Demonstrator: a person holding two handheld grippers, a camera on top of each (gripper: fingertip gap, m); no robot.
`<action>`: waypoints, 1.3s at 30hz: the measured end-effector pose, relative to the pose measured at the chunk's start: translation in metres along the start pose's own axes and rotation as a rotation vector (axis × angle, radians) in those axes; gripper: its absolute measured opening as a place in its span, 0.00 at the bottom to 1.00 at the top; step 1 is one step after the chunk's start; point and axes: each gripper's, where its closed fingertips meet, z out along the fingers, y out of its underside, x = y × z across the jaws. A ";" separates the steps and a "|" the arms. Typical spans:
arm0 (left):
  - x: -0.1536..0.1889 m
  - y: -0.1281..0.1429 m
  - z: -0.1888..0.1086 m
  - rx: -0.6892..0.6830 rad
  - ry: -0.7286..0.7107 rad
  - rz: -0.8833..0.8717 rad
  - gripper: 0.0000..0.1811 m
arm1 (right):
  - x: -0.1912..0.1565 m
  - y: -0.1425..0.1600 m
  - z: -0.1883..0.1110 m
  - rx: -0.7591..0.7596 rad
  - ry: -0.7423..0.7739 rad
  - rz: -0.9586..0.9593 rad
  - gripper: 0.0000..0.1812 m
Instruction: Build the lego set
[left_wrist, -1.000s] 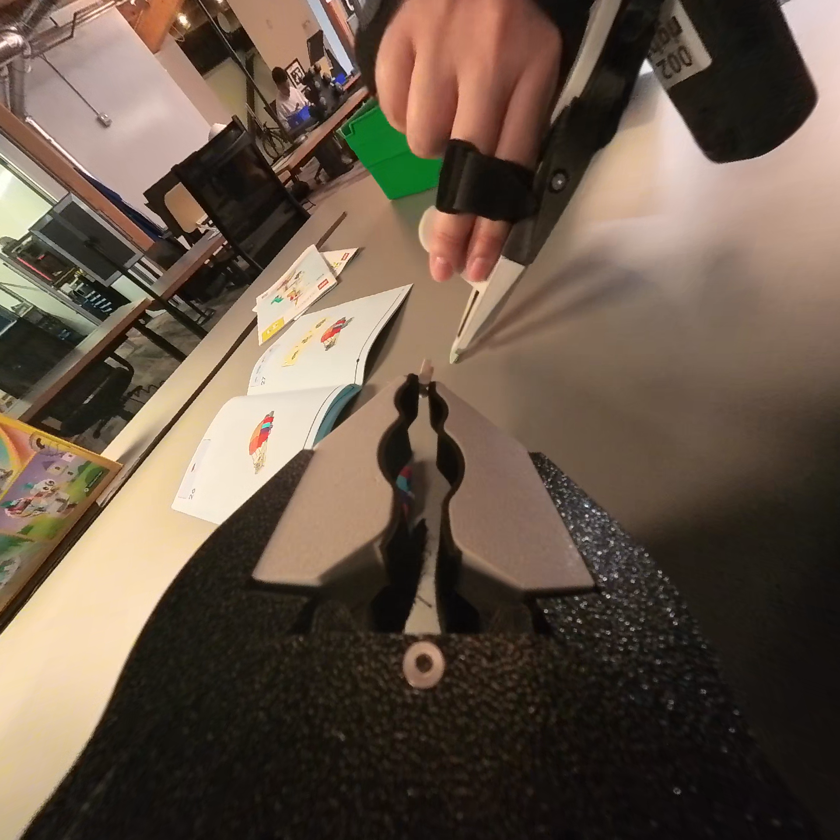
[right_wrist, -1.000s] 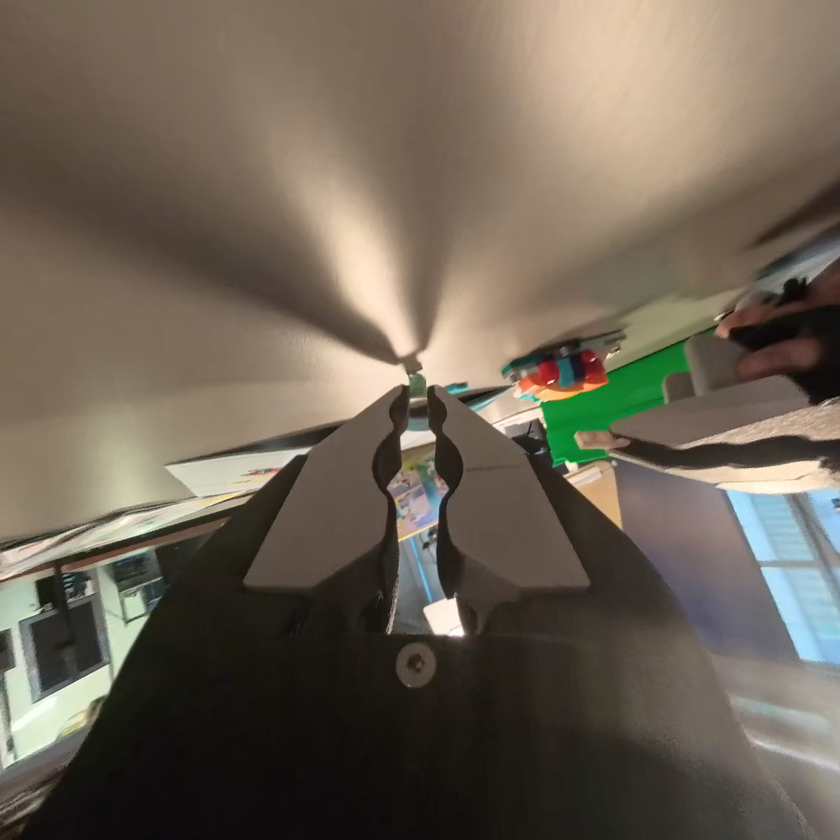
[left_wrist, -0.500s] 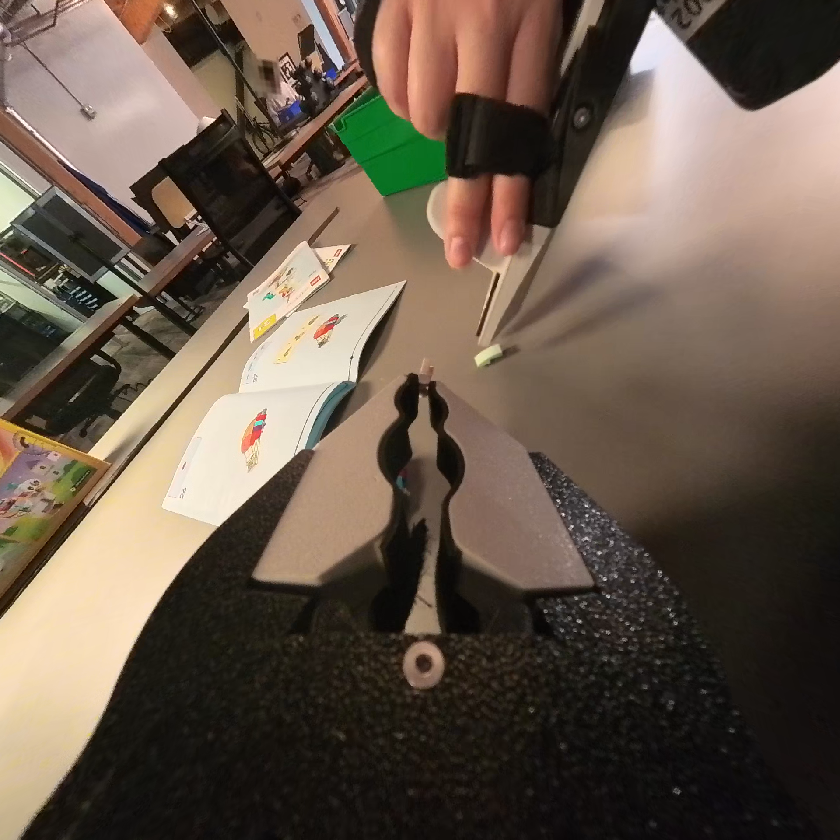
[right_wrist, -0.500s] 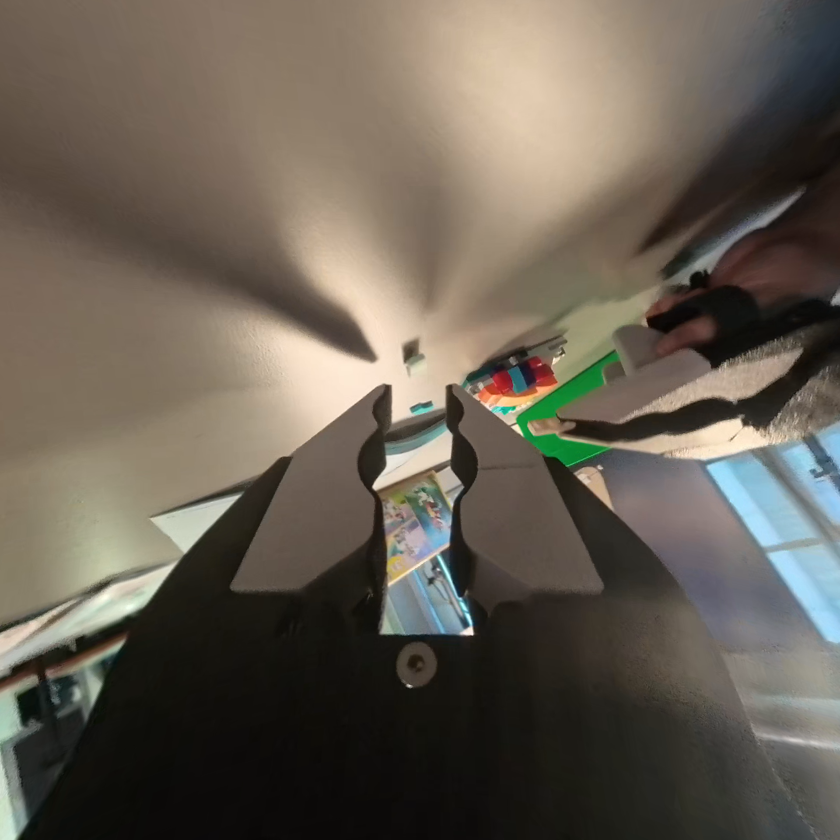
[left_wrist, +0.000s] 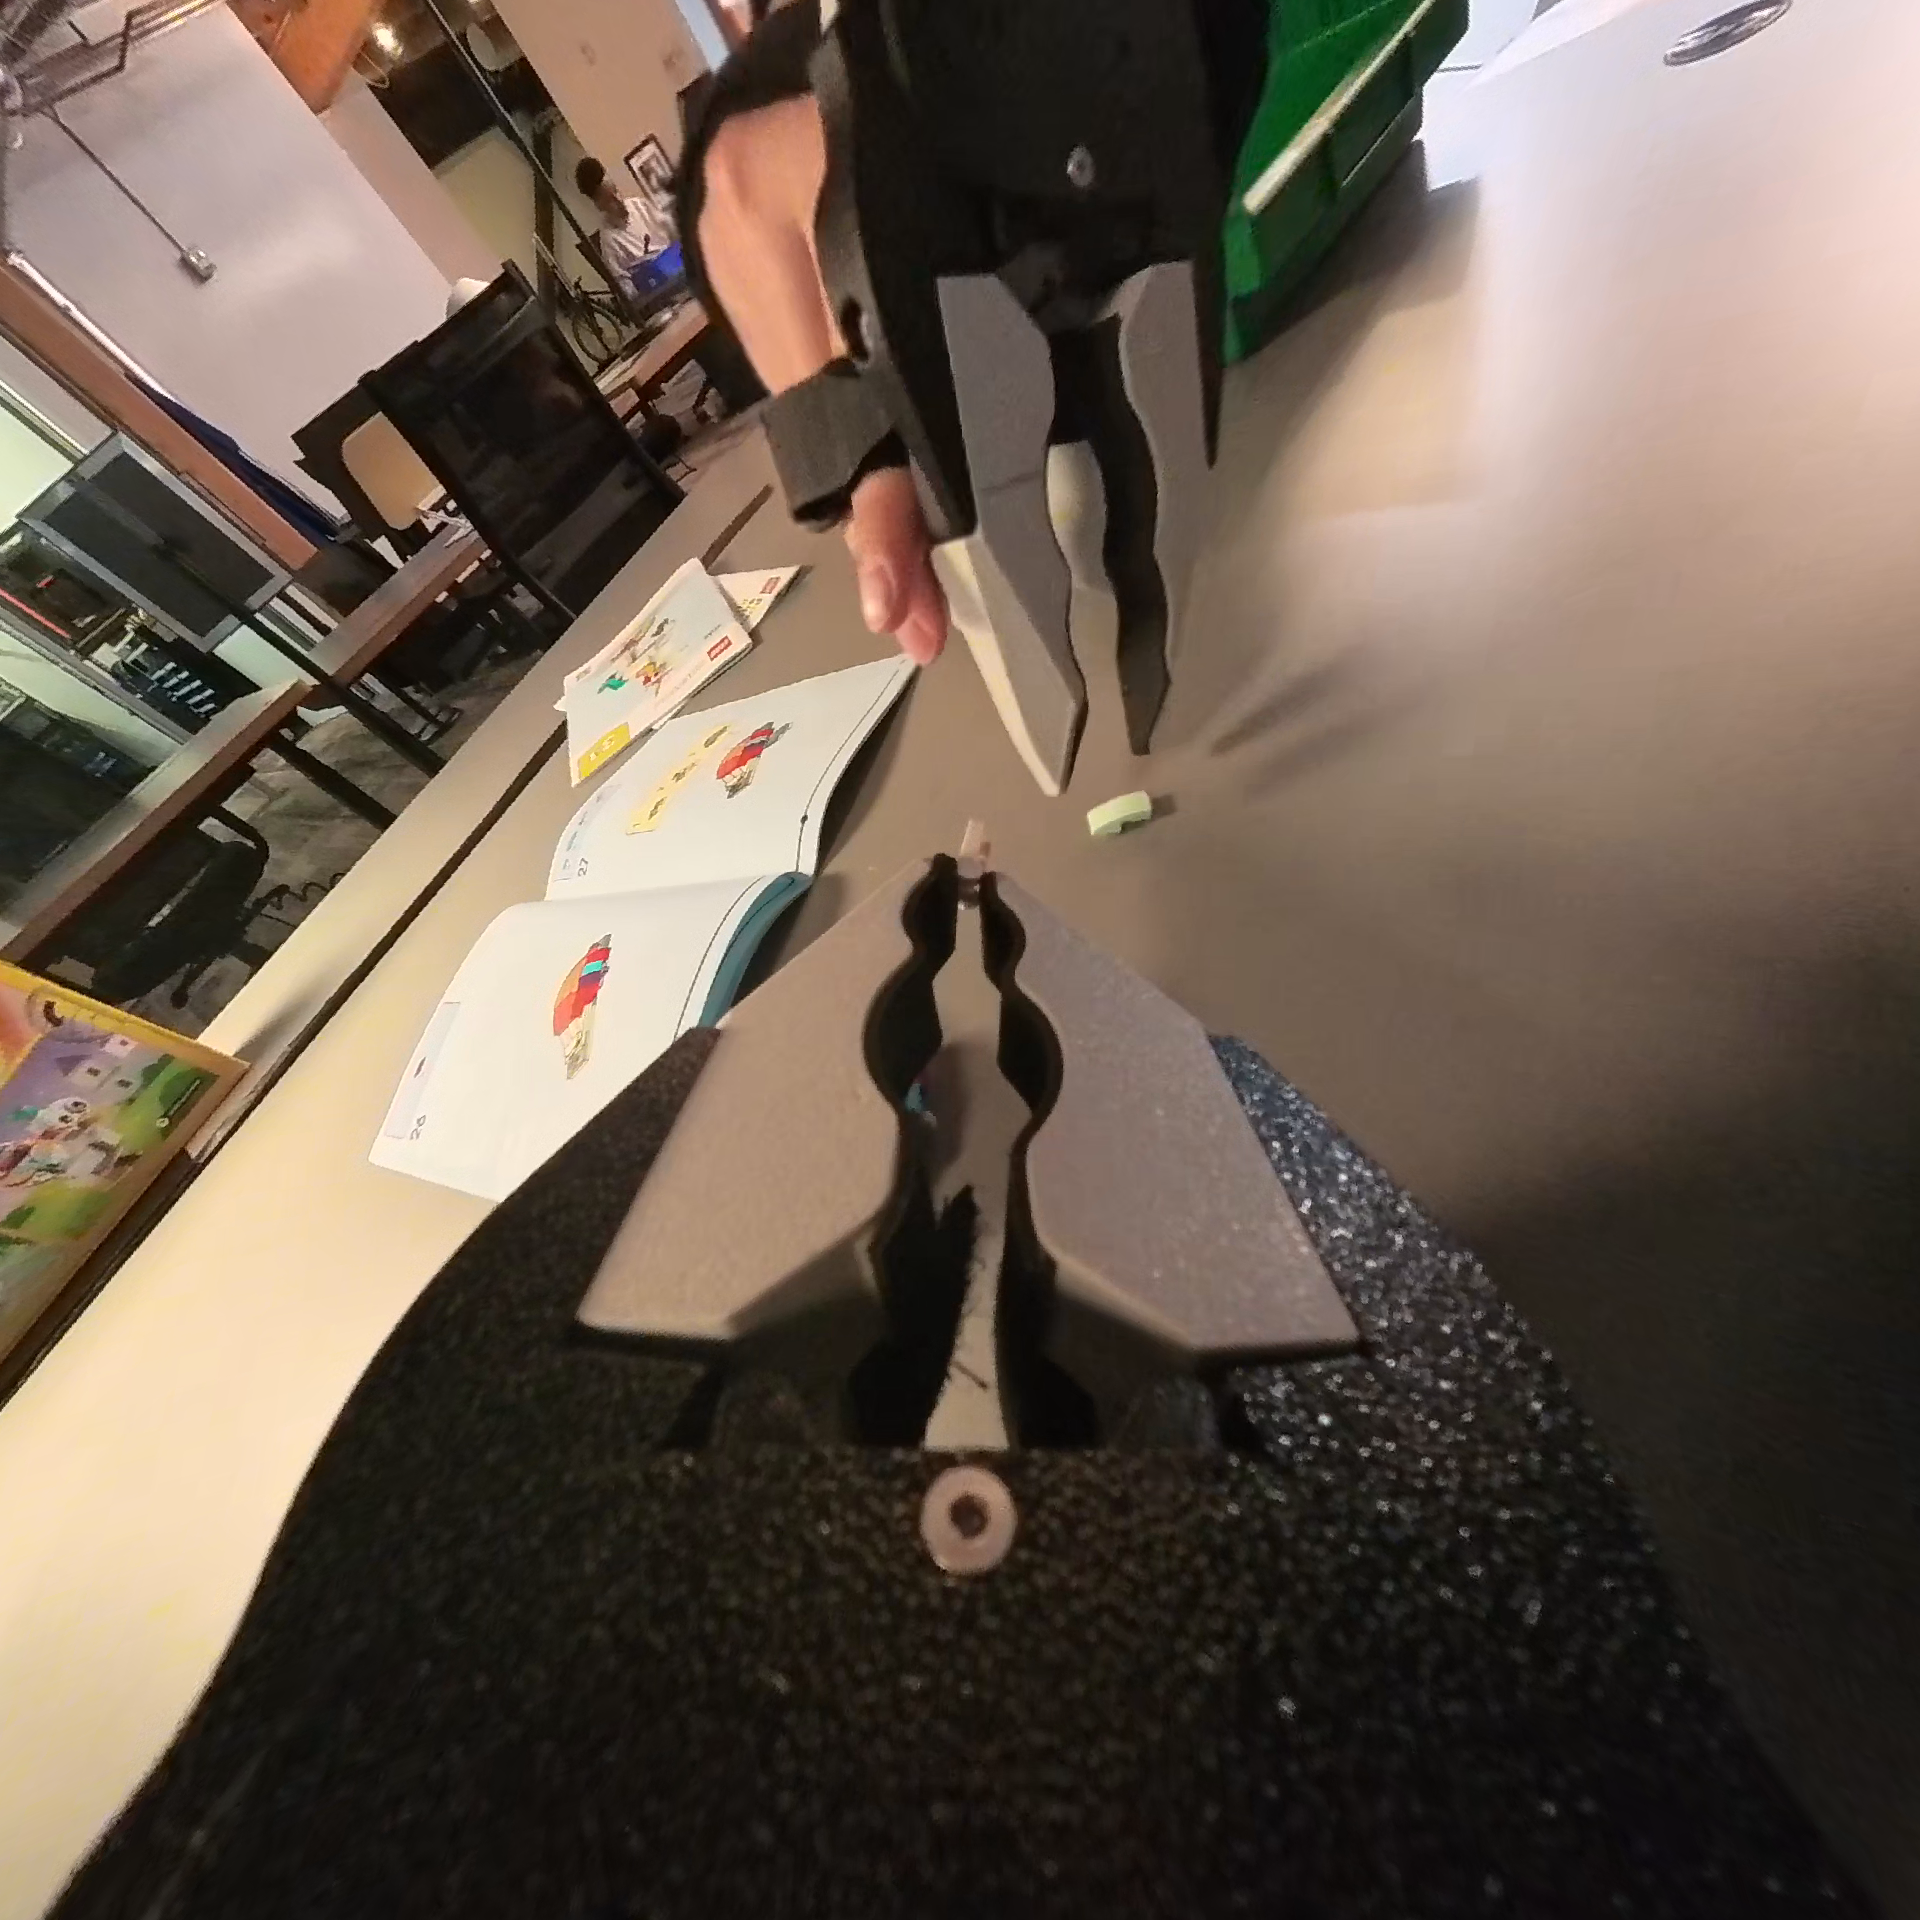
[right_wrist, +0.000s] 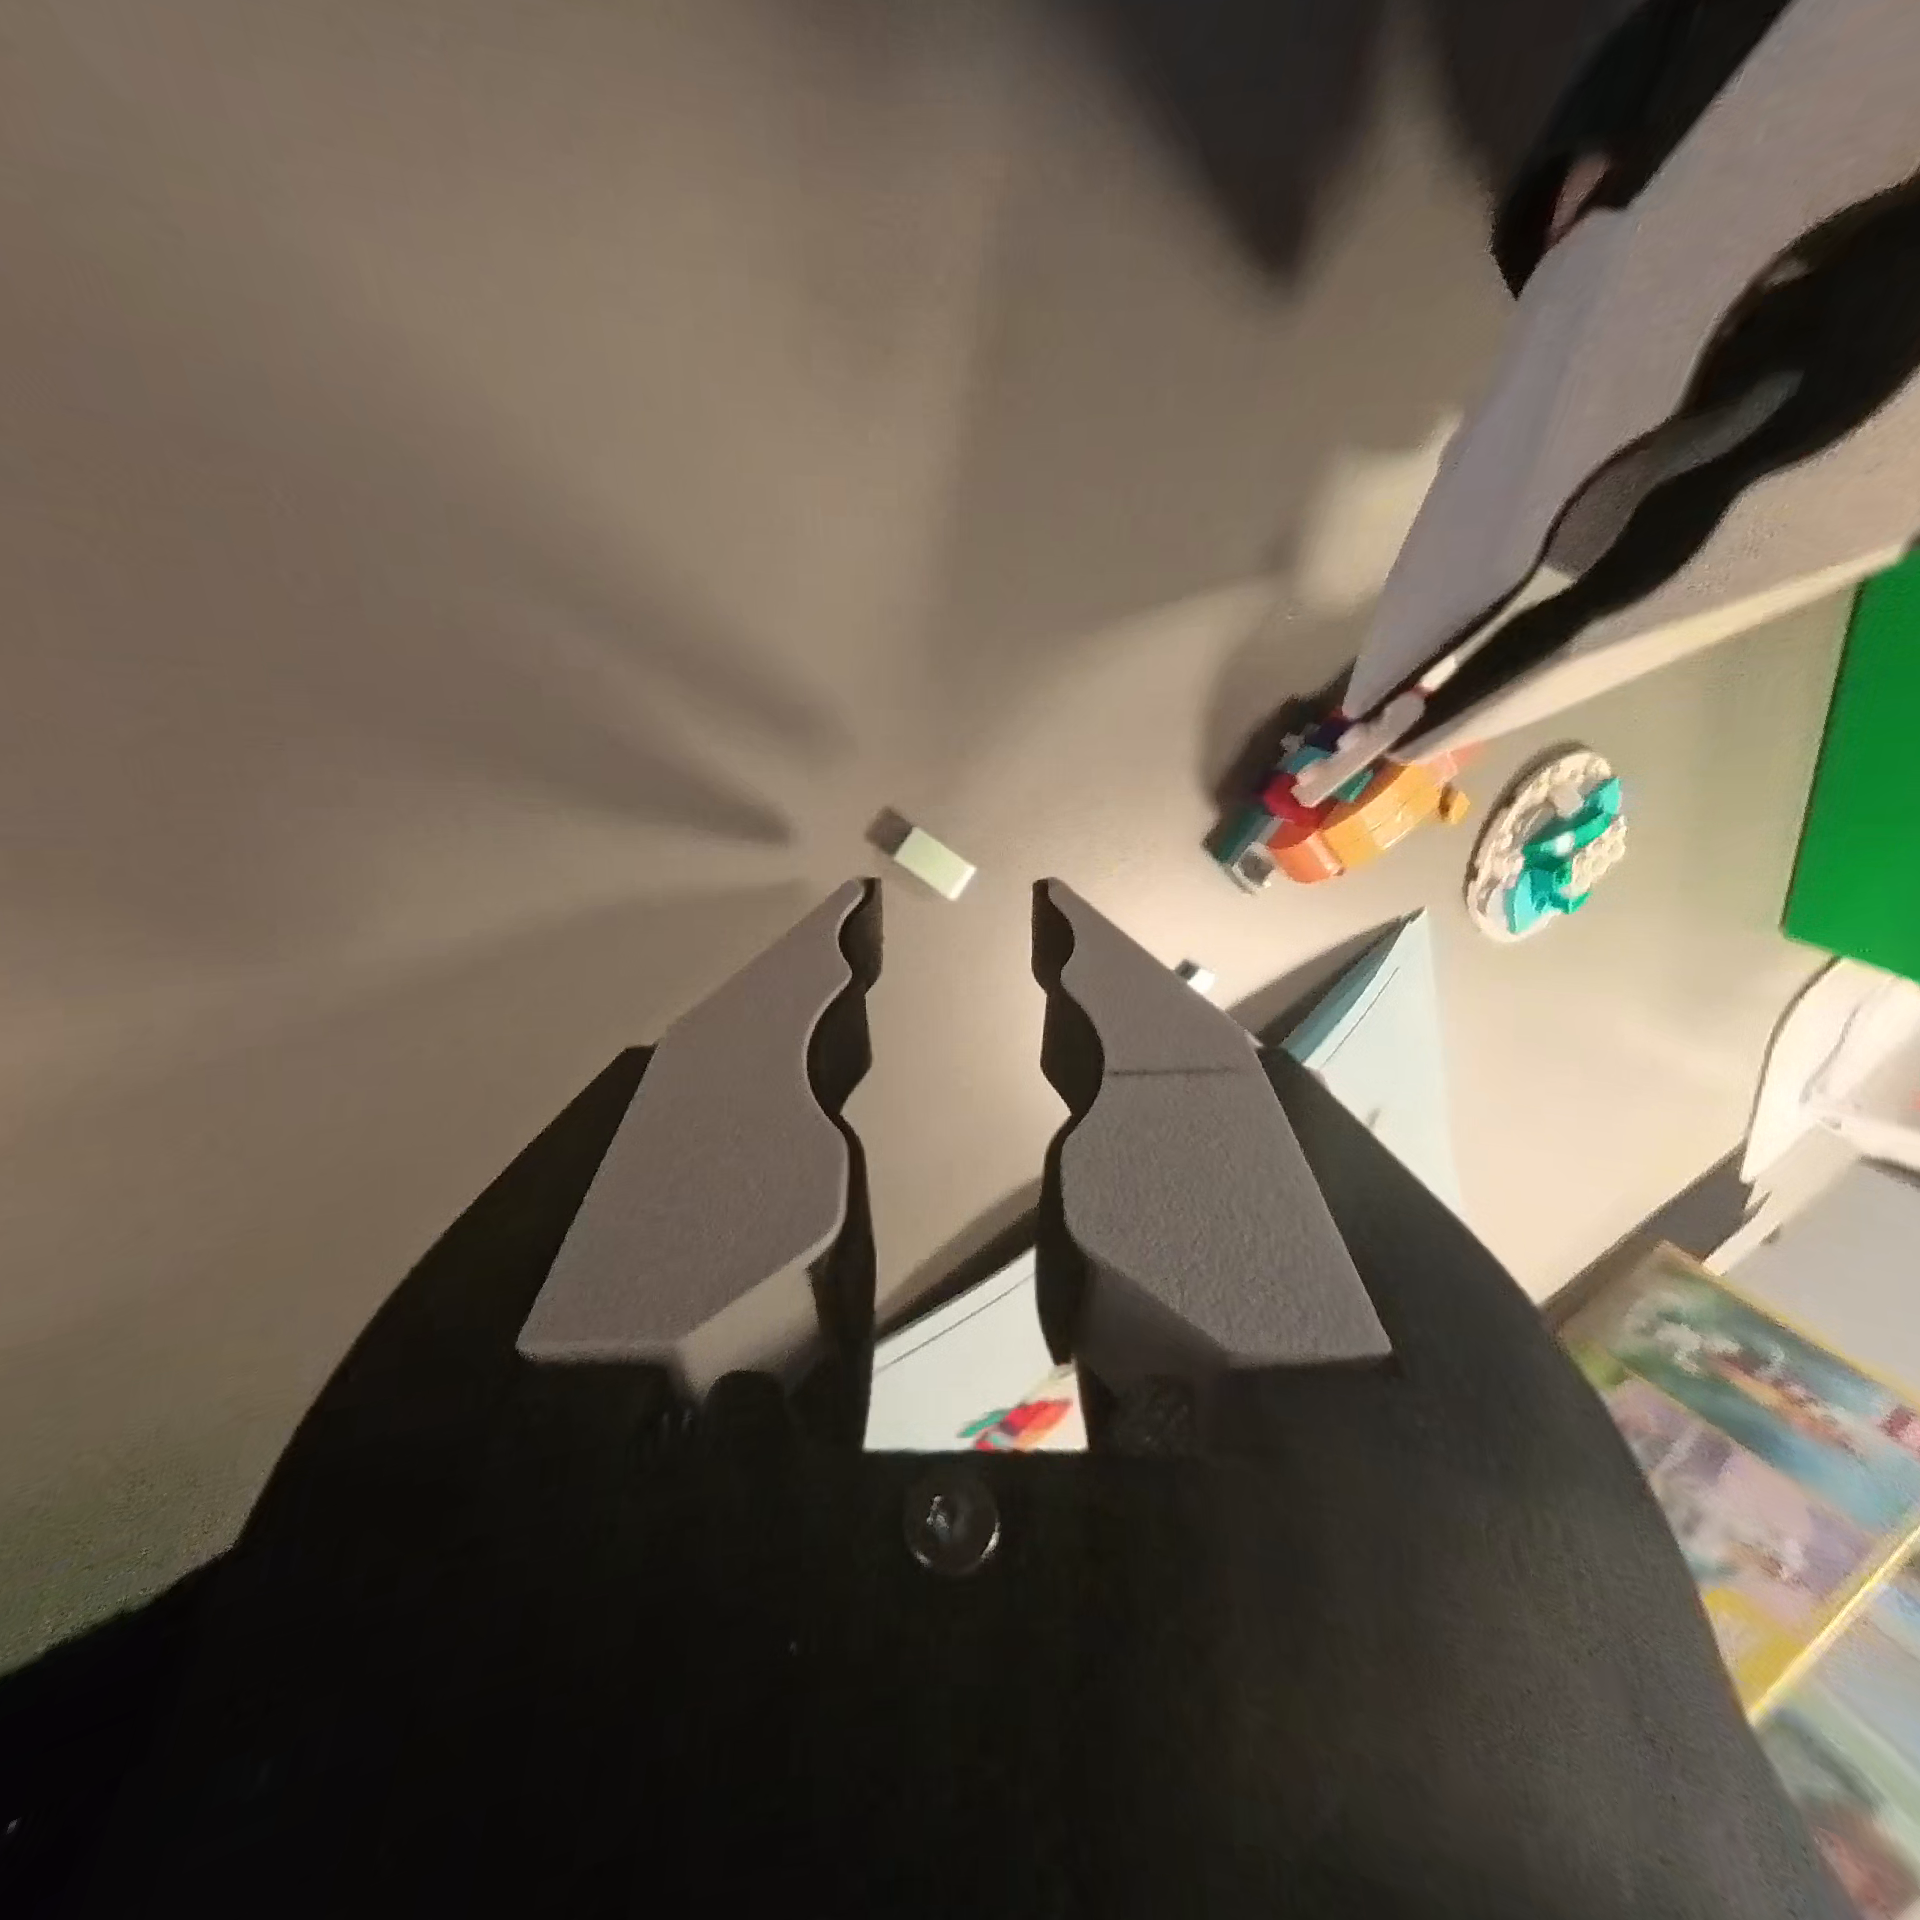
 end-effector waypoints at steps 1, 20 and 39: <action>0.000 0.000 0.000 0.001 0.001 -0.002 0.01 | 0.000 0.000 0.002 0.001 -0.009 -0.025 0.14; 0.002 0.002 0.000 -0.022 0.000 0.036 0.01 | -0.007 0.004 0.014 -0.024 -0.169 0.079 0.02; -0.032 -0.037 -0.024 0.249 0.212 -1.135 0.01 | 0.067 -0.008 -0.052 0.306 0.570 0.974 0.02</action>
